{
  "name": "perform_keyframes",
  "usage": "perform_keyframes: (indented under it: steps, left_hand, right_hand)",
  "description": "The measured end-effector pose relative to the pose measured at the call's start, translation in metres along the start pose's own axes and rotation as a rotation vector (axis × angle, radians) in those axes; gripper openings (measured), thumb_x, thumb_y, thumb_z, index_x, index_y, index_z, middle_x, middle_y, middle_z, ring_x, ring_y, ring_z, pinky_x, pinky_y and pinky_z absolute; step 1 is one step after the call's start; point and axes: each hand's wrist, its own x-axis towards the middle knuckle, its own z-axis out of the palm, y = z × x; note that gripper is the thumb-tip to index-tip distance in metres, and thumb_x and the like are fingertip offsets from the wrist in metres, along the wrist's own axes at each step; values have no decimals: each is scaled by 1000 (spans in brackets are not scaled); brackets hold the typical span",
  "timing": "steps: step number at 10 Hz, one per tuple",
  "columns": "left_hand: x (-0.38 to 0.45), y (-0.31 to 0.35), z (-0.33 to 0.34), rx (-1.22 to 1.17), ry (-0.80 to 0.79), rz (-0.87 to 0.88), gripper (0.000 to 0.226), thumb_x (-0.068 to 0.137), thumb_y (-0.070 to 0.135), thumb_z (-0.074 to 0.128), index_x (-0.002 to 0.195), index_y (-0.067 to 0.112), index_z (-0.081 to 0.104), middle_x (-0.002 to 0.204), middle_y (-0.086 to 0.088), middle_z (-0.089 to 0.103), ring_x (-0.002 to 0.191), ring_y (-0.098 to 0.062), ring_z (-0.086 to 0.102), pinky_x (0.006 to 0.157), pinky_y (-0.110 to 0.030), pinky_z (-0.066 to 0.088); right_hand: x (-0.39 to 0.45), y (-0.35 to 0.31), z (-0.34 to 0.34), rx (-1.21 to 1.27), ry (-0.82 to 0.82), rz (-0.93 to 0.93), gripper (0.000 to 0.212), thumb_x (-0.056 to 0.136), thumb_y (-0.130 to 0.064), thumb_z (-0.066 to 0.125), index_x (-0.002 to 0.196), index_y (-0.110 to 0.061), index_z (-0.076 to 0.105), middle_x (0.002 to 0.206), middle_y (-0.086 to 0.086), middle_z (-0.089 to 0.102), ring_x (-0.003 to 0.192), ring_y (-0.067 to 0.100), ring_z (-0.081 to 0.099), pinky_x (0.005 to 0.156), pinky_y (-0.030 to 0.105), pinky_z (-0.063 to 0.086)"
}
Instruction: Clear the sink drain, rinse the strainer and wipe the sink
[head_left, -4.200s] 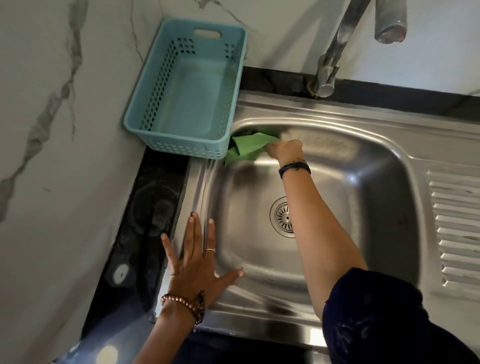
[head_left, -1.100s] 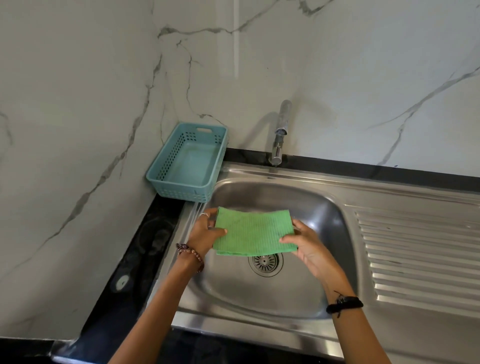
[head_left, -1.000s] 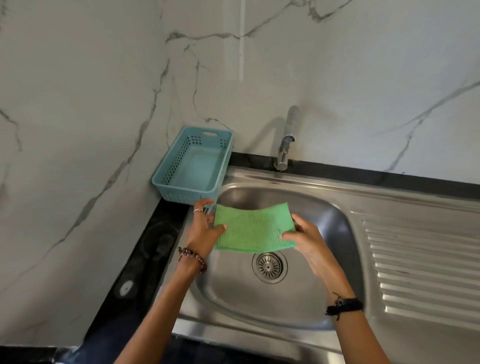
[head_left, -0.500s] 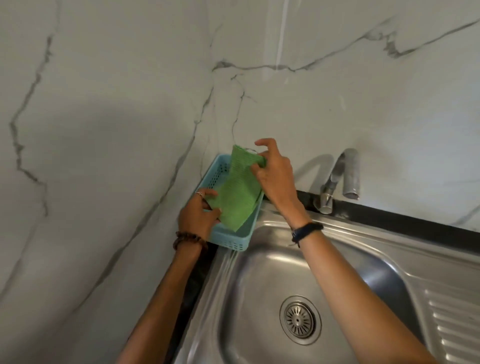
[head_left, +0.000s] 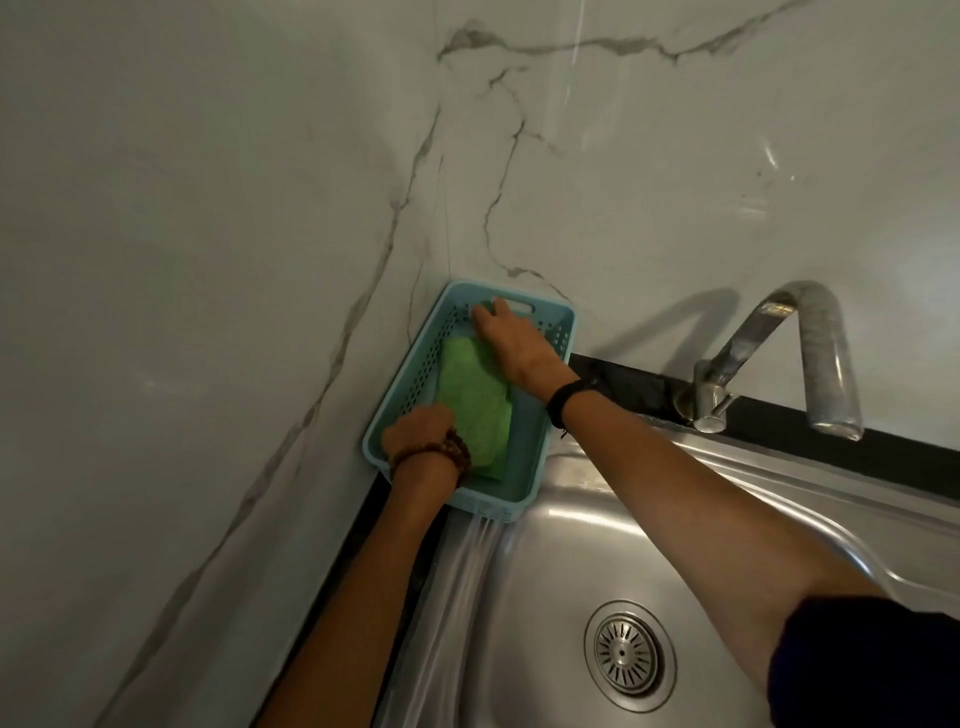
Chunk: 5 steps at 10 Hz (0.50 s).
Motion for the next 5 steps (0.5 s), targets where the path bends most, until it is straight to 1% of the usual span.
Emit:
perform_keyframes:
  steps: [1,2,3,4,5]
  left_hand:
    - [6,0,4,116,-60,39,30,96,8,35,119,7,54,127,-10,55,112,-24,55,87,-30,42]
    - [10,-1,7,200,-152,78,29,96,14,39,122,10,52,130,-9,53,116,-23,53,95,-30,39]
    - [11,2,-3,260,-147,103,29,95,25,46,119,11,56,127,-8,56,114,-23,54,93,-32,41]
    - [7,4,-12,135,26,191,26,95,21,43,108,6,60,117,-13,61,104,-27,59,83,-34,44]
    - [-19,12,-14,-160,273,373,28,94,20,41,95,0,61,105,-17,61,92,-33,59,69,-35,42]
  right_hand:
    - [-3,5,11,-189,-88,58,34,92,0,46,126,-3,48,128,19,48,110,36,55,88,44,46]
    - [-4,6,18,-352,-136,81,28,94,-3,43,118,-3,56,124,16,56,118,32,49,95,41,41]
    - [-8,-1,8,-370,-132,66,28,94,-3,43,118,-4,56,122,15,57,117,30,51,93,40,43]
    - [-26,-13,-14,-230,1,73,27,91,-4,44,114,-5,58,114,15,63,106,31,59,81,40,47]
    - [-72,-23,-27,-107,242,87,20,92,-10,43,105,-6,58,103,14,66,94,31,62,70,37,47]
